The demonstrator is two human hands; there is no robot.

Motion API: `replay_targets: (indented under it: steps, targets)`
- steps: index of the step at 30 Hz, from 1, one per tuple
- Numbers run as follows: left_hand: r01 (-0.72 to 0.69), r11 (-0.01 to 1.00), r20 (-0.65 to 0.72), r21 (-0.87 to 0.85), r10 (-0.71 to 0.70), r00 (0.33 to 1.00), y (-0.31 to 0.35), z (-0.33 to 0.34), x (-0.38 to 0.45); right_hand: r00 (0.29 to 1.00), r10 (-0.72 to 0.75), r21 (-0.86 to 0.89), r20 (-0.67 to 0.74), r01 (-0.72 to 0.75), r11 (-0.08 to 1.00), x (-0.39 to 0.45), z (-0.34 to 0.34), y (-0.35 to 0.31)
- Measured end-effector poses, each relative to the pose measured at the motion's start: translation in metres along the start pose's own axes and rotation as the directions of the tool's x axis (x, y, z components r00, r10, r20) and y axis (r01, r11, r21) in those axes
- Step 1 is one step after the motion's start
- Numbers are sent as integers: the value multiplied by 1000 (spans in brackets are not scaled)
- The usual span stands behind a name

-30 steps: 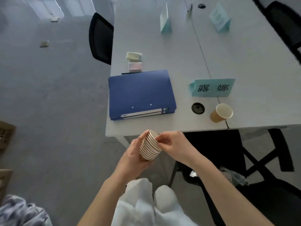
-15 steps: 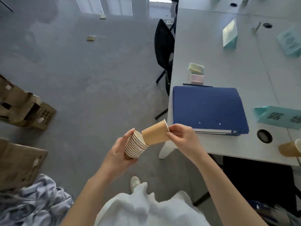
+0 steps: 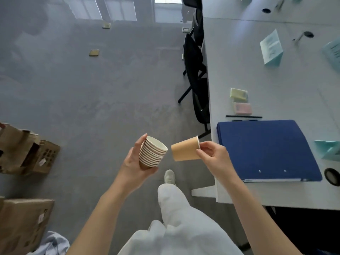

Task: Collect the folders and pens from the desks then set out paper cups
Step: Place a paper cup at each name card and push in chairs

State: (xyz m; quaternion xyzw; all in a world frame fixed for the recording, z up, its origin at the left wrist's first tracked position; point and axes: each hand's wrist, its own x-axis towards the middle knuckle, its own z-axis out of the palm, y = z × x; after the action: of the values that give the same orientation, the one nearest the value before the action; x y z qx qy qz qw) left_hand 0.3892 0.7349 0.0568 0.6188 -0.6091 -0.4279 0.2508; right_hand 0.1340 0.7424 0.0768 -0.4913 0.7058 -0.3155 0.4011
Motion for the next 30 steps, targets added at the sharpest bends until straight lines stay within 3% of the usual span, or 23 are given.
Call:
replay_targets:
  steps: [13, 21, 30]
  targets:
    - [-47, 998, 79, -40, 50, 996, 61, -40, 223, 993, -3, -63, -119, -5, 998, 213, -6, -84]
    - [-18, 1000, 142, -20, 21, 990, 68, -59, 348, 961, 74, -103, -266, -105, 989, 311, 0, -114]
    - [-196, 978, 399, 73, 151, 904, 115, -80, 516, 867, 155, -158, -473, -256, 954, 411, -6, -137]
